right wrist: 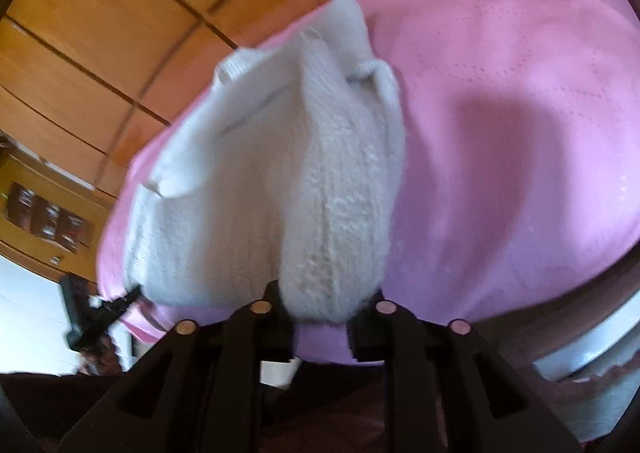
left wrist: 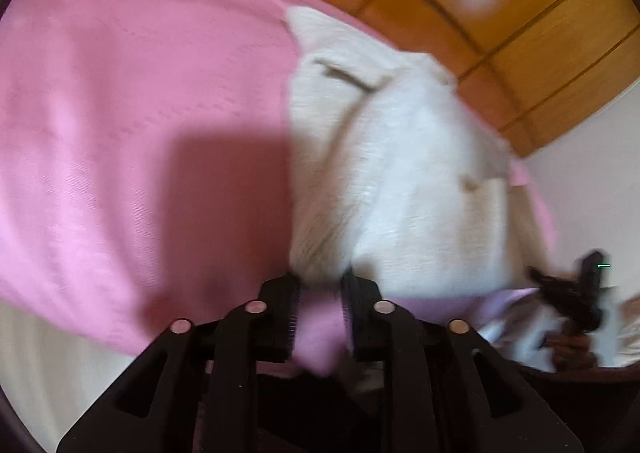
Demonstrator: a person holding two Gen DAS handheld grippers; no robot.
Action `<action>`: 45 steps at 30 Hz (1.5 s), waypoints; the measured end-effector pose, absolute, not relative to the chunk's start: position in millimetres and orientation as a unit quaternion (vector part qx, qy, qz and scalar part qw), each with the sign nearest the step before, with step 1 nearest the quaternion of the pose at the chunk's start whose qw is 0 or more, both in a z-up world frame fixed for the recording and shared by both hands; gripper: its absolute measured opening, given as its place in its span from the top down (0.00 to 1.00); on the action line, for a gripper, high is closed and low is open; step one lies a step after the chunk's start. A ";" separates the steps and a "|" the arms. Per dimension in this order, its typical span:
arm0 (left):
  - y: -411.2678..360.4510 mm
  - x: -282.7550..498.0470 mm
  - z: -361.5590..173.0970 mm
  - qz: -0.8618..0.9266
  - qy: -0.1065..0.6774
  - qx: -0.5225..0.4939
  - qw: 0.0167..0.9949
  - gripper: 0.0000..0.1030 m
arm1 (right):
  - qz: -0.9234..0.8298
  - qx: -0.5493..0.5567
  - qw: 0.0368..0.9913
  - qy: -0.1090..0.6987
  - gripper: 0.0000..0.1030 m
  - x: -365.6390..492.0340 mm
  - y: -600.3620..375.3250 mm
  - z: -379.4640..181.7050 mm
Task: Fold small clothes
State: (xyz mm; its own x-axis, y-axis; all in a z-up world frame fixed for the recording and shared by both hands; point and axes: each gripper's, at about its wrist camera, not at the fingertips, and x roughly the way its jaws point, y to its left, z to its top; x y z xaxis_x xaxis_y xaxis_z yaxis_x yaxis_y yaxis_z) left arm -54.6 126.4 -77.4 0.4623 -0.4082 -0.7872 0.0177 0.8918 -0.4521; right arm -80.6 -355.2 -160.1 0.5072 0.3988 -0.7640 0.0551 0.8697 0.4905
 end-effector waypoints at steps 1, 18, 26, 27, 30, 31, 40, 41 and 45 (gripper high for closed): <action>126.4 -53.8 -70.1 -0.118 0.494 -0.180 0.842 0.77 | 0.076 0.223 0.847 0.477 0.54 -78.7 -358.0 -154.4; 13.3 23.6 -72.4 -0.204 0.459 0.018 0.864 0.58 | 0.110 0.034 0.886 0.449 0.73 3.7 -252.3 -163.9; 67.0 12.2 -41.3 -0.187 0.407 -0.091 0.889 0.97 | 0.131 0.055 0.905 0.401 0.96 -6.3 -266.9 -116.5; 76.8 9.8 -35.2 -0.186 0.397 -0.108 0.892 0.97 | 0.131 0.061 0.909 0.390 0.96 -8.9 -271.2 -108.8; 92.8 9.7 -15.9 -0.177 0.360 -0.143 0.905 0.97 | 0.119 0.073 0.922 0.362 0.96 -7.4 -279.5 -95.6; 90.5 14.2 -14.4 -0.171 0.355 -0.144 0.908 0.97 | 0.113 0.073 0.923 0.361 0.96 -2.4 -279.2 -96.3; 45.4 54.7 -80.8 -0.089 0.425 -0.035 0.900 0.96 | 0.074 0.094 0.900 0.420 0.95 40.0 -276.8 -167.9; 45.9 52.4 -78.3 -0.090 0.426 -0.033 0.900 0.96 | 0.075 0.097 0.900 0.419 0.94 38.7 -278.3 -167.8; 66.1 41.2 -65.6 -0.087 0.426 -0.057 0.899 0.83 | 0.080 0.099 0.900 0.418 0.93 38.0 -279.9 -168.6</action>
